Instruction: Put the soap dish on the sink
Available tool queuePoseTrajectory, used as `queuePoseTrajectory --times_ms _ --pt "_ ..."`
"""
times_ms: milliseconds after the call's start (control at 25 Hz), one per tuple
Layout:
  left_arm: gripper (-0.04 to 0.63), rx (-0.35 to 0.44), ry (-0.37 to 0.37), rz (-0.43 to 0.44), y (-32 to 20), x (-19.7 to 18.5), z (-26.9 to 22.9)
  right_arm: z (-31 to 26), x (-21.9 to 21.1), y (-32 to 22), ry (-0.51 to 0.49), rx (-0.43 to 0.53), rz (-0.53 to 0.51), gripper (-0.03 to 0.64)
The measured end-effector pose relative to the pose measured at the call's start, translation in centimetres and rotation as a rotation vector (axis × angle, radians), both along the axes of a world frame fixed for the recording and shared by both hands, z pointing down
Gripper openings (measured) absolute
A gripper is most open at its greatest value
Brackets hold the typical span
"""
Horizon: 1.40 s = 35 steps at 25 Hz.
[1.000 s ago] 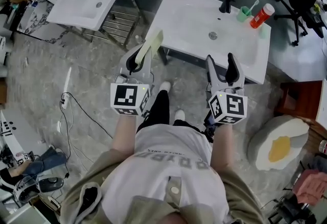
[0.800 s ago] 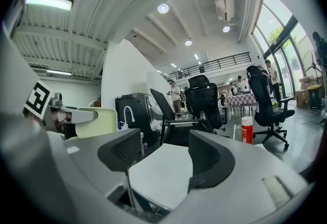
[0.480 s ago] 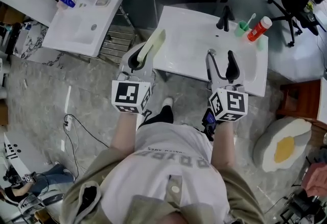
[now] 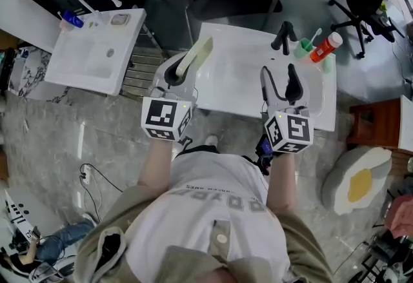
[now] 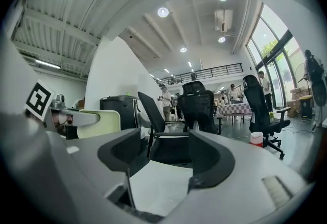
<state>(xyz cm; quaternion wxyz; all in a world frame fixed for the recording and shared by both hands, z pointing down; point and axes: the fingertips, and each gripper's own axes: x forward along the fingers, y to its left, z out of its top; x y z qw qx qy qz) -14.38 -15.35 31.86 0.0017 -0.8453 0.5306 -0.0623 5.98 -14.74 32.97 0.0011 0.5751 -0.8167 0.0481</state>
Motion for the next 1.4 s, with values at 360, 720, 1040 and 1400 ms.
queuePoseTrajectory --times_ms 360,720,1040,1400 --pt "0.014 -0.052 0.029 0.079 -3.1 -0.6 2.3 1.7 -1.4 -2.8 0.018 -0.043 0.012 0.299" --pt "0.014 -0.111 0.06 0.176 -3.7 0.0 4.2 3.1 -2.6 -3.1 0.04 -0.092 -0.017 0.299" --pt "0.014 -0.175 0.038 0.374 -3.4 3.7 6.1 4.9 -4.4 -3.5 0.119 -0.143 -0.22 0.298" --pt "0.014 -0.234 0.065 0.544 -3.9 6.9 7.4 8.7 -7.0 -3.8 0.137 -0.261 -0.492 0.296"
